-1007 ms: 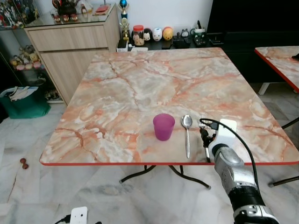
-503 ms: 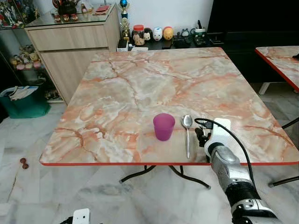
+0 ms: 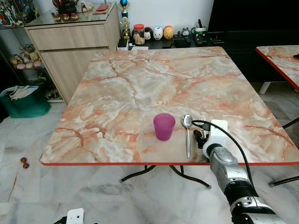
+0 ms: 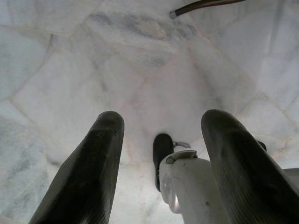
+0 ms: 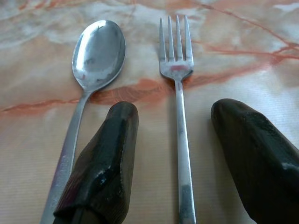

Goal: Setting the table

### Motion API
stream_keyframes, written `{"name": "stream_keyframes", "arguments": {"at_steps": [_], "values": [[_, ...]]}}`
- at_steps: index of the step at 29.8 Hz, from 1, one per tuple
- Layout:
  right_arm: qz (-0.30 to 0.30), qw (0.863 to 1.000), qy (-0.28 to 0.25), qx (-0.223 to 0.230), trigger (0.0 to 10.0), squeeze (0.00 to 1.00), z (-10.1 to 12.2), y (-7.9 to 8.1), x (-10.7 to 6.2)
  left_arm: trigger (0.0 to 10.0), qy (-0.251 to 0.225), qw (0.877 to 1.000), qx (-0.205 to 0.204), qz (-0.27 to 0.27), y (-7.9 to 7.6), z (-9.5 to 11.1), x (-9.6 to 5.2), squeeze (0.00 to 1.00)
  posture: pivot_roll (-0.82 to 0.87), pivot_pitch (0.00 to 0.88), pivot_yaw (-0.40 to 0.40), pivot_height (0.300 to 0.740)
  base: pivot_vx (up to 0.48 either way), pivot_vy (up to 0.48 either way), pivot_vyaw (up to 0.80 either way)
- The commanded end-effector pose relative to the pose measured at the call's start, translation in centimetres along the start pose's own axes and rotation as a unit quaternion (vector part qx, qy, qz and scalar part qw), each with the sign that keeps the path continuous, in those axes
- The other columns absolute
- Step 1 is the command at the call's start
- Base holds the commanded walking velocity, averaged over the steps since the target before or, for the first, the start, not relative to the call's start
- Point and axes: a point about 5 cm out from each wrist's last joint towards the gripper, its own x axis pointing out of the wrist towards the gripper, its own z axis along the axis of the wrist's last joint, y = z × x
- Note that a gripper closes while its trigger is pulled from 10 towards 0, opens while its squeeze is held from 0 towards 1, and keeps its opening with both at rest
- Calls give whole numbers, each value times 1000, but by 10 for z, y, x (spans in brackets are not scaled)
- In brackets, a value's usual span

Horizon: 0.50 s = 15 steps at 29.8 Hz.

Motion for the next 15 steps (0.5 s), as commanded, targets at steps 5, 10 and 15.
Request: {"name": "stream_keyframes", "arguments": {"at_steps": [5,10,15], "values": [[-2,1000,21,-15,0,0,-5,2,1,10000,18,1000,0,-4,-8,-3,1,0,-62,0,50,740,0,0,0],[-1,1000,26,-17,0,0,-7,2,1,10000,19,1000,0,-6,-10,-4,1,0,-61,0,49,740,0,0,0],[-2,999,27,-18,0,0,-7,2,2,10000,21,1000,0,-7,-10,-6,1,0,-60,0,48,740,0,0,0]]}}
